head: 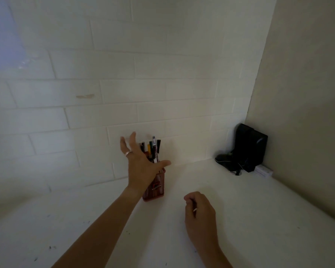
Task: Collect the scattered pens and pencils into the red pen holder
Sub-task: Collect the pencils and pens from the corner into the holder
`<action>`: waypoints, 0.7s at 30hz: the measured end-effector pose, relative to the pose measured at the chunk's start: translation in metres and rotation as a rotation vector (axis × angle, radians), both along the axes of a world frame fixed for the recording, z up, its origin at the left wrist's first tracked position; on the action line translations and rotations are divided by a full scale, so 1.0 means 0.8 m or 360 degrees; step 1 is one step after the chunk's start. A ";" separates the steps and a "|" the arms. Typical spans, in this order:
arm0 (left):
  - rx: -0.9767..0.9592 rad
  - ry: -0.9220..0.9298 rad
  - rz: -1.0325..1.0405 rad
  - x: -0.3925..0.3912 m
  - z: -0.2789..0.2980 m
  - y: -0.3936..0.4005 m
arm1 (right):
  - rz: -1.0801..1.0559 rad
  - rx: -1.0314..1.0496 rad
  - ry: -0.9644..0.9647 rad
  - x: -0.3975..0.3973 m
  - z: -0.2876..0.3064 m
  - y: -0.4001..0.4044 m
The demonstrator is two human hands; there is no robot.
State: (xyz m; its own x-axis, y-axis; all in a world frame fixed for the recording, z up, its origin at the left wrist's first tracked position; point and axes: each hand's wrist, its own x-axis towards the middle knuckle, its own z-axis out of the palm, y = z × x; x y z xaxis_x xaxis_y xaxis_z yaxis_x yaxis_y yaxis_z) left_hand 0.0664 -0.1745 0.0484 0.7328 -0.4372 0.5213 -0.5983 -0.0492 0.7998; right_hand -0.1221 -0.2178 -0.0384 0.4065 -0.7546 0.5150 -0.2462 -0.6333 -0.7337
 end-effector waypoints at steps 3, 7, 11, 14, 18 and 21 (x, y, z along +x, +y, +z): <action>0.0053 0.0234 -0.0065 0.002 -0.001 -0.004 | 0.0013 0.0003 0.0014 0.001 0.000 0.000; 0.0103 0.0357 0.0139 0.007 -0.007 -0.012 | 0.0035 0.0004 0.0042 0.001 -0.004 -0.003; 0.0177 0.0309 0.0206 0.009 -0.007 -0.011 | 0.0049 0.0024 0.0087 0.002 -0.006 -0.004; 0.0112 0.0231 0.0029 0.004 -0.008 -0.007 | 0.0062 0.0036 0.0103 0.002 -0.004 -0.004; 0.0164 0.0203 -0.0224 0.010 -0.007 0.005 | 0.0082 0.0048 0.0096 0.001 -0.003 -0.004; 0.0179 0.0215 -0.0320 0.013 -0.011 0.014 | 0.0097 0.0055 0.0099 0.002 -0.003 -0.004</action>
